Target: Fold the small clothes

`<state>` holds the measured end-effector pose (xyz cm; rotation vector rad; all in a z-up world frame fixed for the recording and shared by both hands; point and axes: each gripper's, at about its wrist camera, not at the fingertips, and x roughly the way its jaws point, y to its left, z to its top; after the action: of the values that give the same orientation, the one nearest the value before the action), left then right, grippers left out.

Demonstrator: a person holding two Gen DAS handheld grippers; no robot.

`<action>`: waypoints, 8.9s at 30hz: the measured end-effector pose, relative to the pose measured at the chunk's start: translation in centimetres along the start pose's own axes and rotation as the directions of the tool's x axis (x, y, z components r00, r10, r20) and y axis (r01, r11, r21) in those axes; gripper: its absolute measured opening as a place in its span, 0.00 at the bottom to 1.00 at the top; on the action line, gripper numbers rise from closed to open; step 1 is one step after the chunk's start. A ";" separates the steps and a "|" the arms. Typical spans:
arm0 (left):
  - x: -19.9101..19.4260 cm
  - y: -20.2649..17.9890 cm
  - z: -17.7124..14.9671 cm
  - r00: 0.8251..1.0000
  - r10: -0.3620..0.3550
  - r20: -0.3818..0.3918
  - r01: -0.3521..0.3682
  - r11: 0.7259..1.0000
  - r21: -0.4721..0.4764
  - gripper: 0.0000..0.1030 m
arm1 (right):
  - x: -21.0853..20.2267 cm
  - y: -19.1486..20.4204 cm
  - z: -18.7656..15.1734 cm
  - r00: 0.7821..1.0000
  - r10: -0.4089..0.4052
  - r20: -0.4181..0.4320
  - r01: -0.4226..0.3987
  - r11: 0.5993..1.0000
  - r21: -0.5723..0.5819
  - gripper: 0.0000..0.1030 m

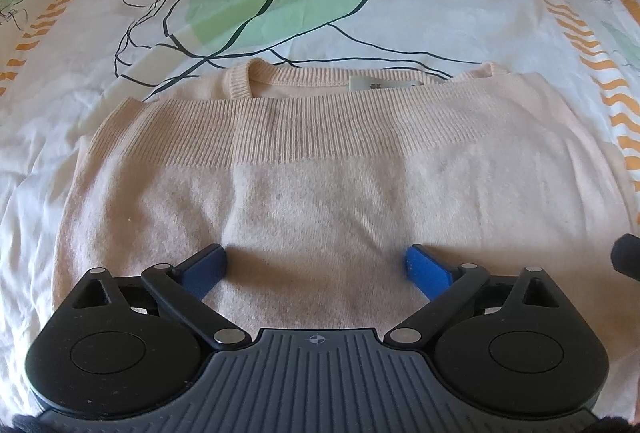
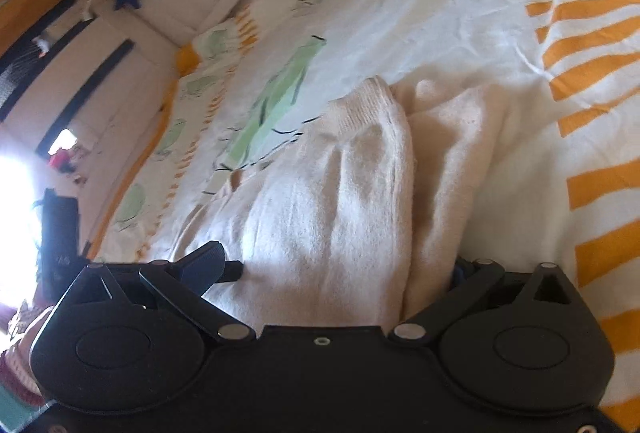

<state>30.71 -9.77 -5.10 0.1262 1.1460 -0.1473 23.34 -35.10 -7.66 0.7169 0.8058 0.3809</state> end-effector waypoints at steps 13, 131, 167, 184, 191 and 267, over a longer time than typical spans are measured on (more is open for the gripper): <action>-0.5 1.1 -0.9 0.998 -0.042 0.053 0.044 0.998 -0.036 0.98 | -0.3 -1.1 -0.2 0.997 0.075 0.001 -0.075 0.997 0.000 1.00; -1.1 16.6 -6.5 0.935 -0.297 0.193 0.320 0.942 -0.102 0.98 | 14.7 11.8 -0.5 0.999 -0.020 -0.031 0.015 0.987 -0.163 0.85; -5.2 11.9 -17.0 0.816 -0.572 0.089 0.572 0.772 -0.278 0.45 | -3.4 11.1 -9.4 0.916 -0.388 0.099 0.400 0.903 -0.155 0.58; -12.9 7.7 -15.3 0.917 -0.240 0.320 0.252 0.968 0.005 0.46 | -6.4 15.0 -14.8 0.896 -0.412 0.164 0.443 0.846 -0.297 0.61; -6.5 6.5 -13.5 0.966 -0.060 0.252 0.058 0.998 0.017 0.48 | -4.1 13.8 -16.0 0.846 -0.518 0.127 0.530 0.791 -0.305 0.77; -17.7 2.4 -24.0 0.969 -0.039 0.246 0.040 0.999 -0.002 0.70 | -11.0 18.8 -20.4 0.825 -0.551 0.128 0.565 0.792 -0.232 1.00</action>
<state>2.45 -2.27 1.36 0.0761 0.9016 -0.1888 -0.15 -19.15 1.58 0.2128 0.8568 -0.0756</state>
